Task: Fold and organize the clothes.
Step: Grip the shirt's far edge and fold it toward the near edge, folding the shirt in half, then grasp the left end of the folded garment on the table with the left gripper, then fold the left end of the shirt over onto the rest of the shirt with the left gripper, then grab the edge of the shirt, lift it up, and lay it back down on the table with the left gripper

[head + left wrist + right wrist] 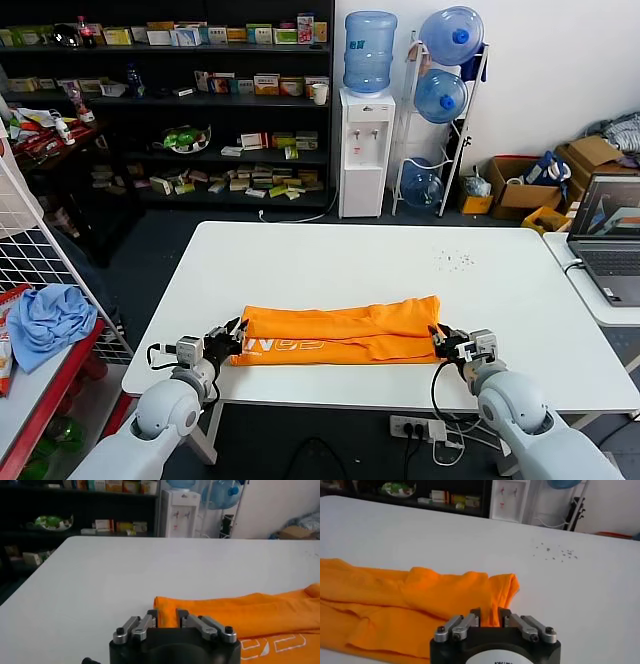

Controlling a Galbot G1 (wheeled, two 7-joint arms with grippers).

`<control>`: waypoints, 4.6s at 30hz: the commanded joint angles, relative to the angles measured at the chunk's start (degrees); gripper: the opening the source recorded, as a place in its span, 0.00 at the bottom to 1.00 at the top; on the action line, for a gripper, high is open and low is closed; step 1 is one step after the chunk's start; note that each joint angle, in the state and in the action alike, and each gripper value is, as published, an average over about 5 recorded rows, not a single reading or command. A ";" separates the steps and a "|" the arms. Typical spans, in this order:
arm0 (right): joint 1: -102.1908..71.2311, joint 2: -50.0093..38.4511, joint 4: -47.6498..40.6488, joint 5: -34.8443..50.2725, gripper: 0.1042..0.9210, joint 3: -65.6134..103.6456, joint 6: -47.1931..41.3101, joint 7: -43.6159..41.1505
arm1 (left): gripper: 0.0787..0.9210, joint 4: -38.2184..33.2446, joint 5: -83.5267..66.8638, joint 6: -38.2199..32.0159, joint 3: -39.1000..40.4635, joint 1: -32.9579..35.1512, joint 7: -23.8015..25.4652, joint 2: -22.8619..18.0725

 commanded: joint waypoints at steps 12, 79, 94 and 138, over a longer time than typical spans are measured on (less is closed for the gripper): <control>-2.36 -0.30 3.43 1.70 0.82 0.00 -0.96 1.33 | 0.81 3.41 -11.39 2.76 -2.65 -0.80 -4.27 -4.30; -6.19 1.46 7.40 -1.03 0.88 1.90 5.45 4.93 | 0.04 -15.29 -15.39 9.31 -0.99 -1.60 -15.02 7.12; -6.18 3.77 3.47 -3.43 0.88 3.54 6.31 4.46 | 0.04 -6.84 -11.14 8.69 10.72 -8.78 -18.17 -14.09; -5.04 4.47 0.45 -6.68 0.88 3.19 8.91 1.00 | 0.88 0.36 -20.75 13.16 -2.40 -5.66 1.57 7.81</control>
